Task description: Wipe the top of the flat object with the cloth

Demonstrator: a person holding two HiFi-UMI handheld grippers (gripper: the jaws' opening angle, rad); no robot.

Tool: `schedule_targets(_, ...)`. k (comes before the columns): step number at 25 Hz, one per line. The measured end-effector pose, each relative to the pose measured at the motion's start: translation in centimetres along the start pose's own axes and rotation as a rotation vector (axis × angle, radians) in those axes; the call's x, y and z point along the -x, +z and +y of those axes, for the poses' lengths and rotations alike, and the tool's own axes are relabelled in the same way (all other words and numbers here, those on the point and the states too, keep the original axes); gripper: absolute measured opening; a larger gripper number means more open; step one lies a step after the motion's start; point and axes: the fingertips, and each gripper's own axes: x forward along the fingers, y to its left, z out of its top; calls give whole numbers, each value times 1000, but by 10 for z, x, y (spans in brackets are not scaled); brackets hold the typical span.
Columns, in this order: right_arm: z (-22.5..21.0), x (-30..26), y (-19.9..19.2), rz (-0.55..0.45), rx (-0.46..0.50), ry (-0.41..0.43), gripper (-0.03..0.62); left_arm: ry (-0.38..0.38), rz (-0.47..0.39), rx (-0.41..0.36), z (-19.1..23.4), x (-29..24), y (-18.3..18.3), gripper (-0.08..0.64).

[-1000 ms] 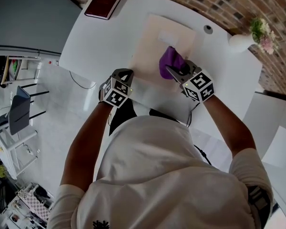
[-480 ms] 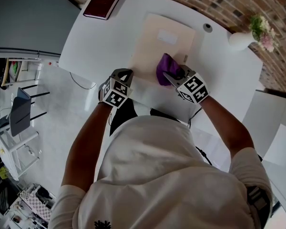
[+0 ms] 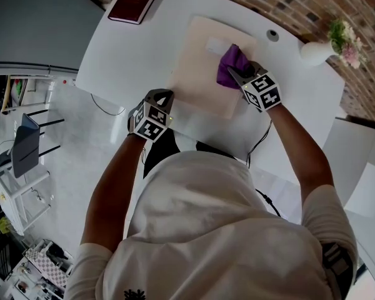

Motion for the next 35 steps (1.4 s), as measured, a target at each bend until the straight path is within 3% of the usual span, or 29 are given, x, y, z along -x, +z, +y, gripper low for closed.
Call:
schedule_targets(8,-77,-6,10,19,8,-150,77,-1,5,-7,-1,-2,0,25)
schedule_targets(20,-149,-4,18,40,-29,-316,77,0,6,-7,-1,-1,-1,25)
schedule_targets(26,-120,16,38,-59,-29,-281,77,2,7,-3,0,-2,-1,25)
schedule_targets(35,12,53,48,-150,64,-72,77,2,4,-9,-1,-1,-1,25)
